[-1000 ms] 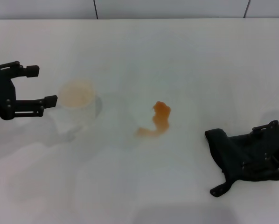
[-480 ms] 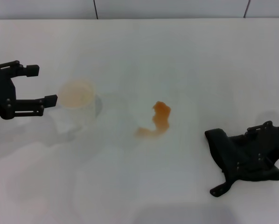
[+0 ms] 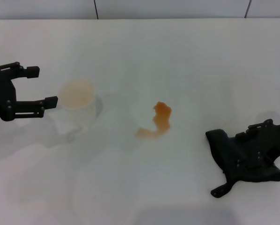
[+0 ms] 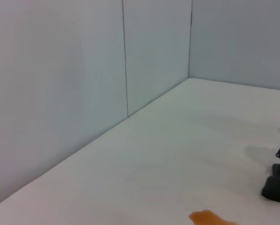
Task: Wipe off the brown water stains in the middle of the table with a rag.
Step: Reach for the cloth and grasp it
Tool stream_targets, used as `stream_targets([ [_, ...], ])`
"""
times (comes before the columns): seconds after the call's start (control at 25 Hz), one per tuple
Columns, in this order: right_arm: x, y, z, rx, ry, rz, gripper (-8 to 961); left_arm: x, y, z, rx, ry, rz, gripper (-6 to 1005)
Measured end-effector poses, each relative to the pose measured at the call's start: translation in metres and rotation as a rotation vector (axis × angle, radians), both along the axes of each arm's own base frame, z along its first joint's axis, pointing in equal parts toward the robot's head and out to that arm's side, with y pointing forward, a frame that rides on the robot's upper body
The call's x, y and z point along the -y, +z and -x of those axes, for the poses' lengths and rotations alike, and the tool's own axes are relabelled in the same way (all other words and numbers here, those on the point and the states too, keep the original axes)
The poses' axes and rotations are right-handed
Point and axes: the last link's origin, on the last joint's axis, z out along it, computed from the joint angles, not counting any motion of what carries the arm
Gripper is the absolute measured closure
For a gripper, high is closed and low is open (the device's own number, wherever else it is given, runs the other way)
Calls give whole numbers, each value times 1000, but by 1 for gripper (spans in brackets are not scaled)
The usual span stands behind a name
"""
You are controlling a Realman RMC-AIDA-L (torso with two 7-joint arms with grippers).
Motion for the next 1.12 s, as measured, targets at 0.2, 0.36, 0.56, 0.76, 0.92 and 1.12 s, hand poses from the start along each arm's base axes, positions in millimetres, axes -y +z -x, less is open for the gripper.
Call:
stream_targets([
  [0.2,0,0,-1,1,-1,-3,209,0,0,0,1,1,-2,111],
  [0.36,-1,0,-1,3,-3,-5,283,-1,2,1,5,4,-11,111],
  [0.56,-1,-2,-3,11,-5,-5,485,-1,2,0,6,3,-13,112],
  [0.76,-1,-5,-5,24,-1,-6,632,-2,2,0,5,5,-20,112],
  [0.92,-1,-7,-5,41,0,-1,651,-3,2,0,4,5,-21,111],
  [1.12,-1,-8,-5,41,-2,4,675,-2,2,1,4,7,-21,112],
])
